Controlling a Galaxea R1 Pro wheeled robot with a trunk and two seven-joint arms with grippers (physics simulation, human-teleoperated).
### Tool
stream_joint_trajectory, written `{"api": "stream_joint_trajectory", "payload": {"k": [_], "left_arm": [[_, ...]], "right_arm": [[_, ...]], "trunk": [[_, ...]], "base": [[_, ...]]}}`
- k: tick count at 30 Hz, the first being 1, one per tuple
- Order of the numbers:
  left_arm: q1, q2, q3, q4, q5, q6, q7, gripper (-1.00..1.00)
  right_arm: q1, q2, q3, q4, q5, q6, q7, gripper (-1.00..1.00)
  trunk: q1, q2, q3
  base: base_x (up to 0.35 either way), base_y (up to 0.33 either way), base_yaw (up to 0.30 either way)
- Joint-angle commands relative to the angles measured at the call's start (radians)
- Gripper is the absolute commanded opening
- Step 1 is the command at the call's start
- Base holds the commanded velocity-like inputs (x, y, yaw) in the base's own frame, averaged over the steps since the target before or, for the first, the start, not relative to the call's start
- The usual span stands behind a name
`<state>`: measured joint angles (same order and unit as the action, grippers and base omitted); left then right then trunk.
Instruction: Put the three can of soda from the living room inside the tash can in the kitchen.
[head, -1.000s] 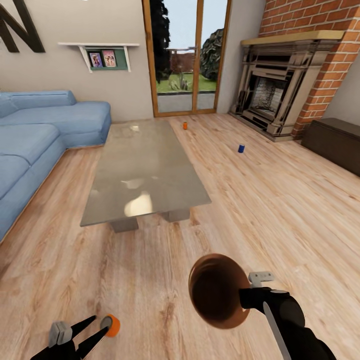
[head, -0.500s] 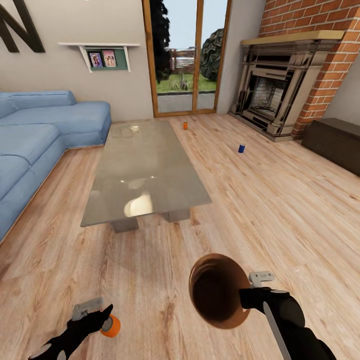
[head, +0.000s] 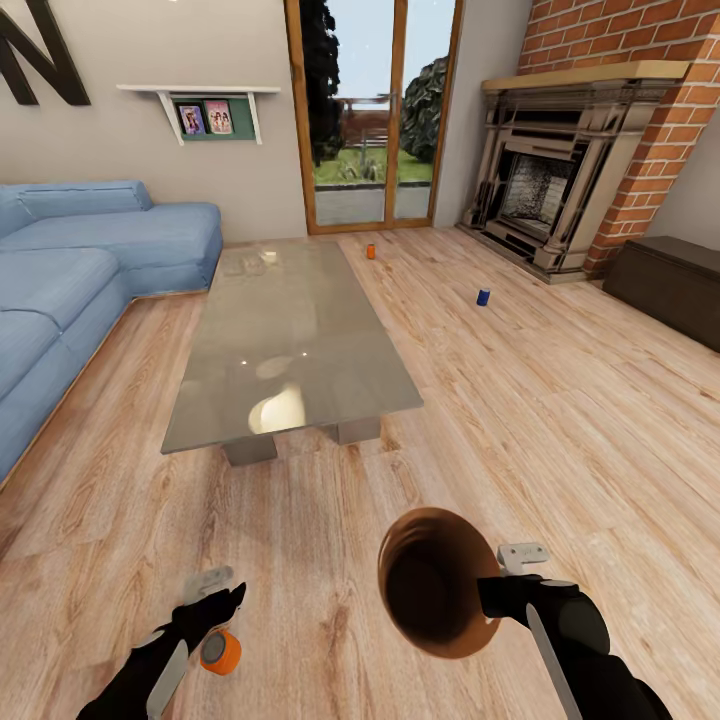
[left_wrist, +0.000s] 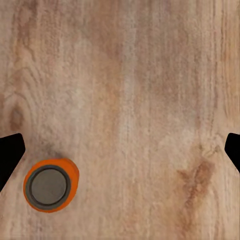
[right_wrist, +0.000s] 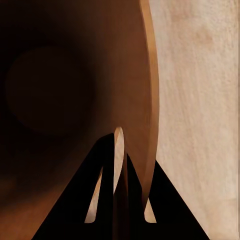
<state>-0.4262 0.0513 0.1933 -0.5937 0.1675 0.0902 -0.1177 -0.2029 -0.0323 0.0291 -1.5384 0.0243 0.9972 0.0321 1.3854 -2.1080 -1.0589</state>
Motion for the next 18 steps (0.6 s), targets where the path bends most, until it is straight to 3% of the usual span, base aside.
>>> {"api": "stream_joint_trajectory", "payload": {"k": [1,3,4,5,18], "left_arm": [[-0.002,0.001,0.0,0.005,0.0,-0.006,0.0,1.0],[-0.005,0.005,0.002,0.013,0.0,-0.014,0.001,1.0],[-0.007,0.032,0.003,0.018,0.0,-0.02,0.001,1.0],[-0.007,0.042,0.004,0.019,0.001,-0.022,0.001,1.0],[-0.008,0.06,0.005,0.021,0.0,-0.094,0.001,1.0]], "right_arm": [[0.0,0.0,0.0,0.0,-0.019,0.0,0.005,-1.0],[0.0,0.0,0.0,0.0,-0.018,0.0,0.005,-1.0],[0.0,0.0,0.0,0.0,-0.018,0.0,0.005,-1.0],[0.0,0.0,0.0,0.0,-0.018,0.0,0.005,-1.0],[0.0,0.0,0.0,0.0,-0.018,0.0,0.005,-1.0]], "trunk": [[0.0,0.0,0.0],[0.0,0.0,0.0],[0.0,0.0,0.0],[0.0,0.0,0.0],[0.0,0.0,0.0]], "base": [[0.0,0.0,0.0],[0.0,0.0,0.0],[0.0,0.0,0.0],[0.0,0.0,0.0],[0.011,0.0,0.0]]}}
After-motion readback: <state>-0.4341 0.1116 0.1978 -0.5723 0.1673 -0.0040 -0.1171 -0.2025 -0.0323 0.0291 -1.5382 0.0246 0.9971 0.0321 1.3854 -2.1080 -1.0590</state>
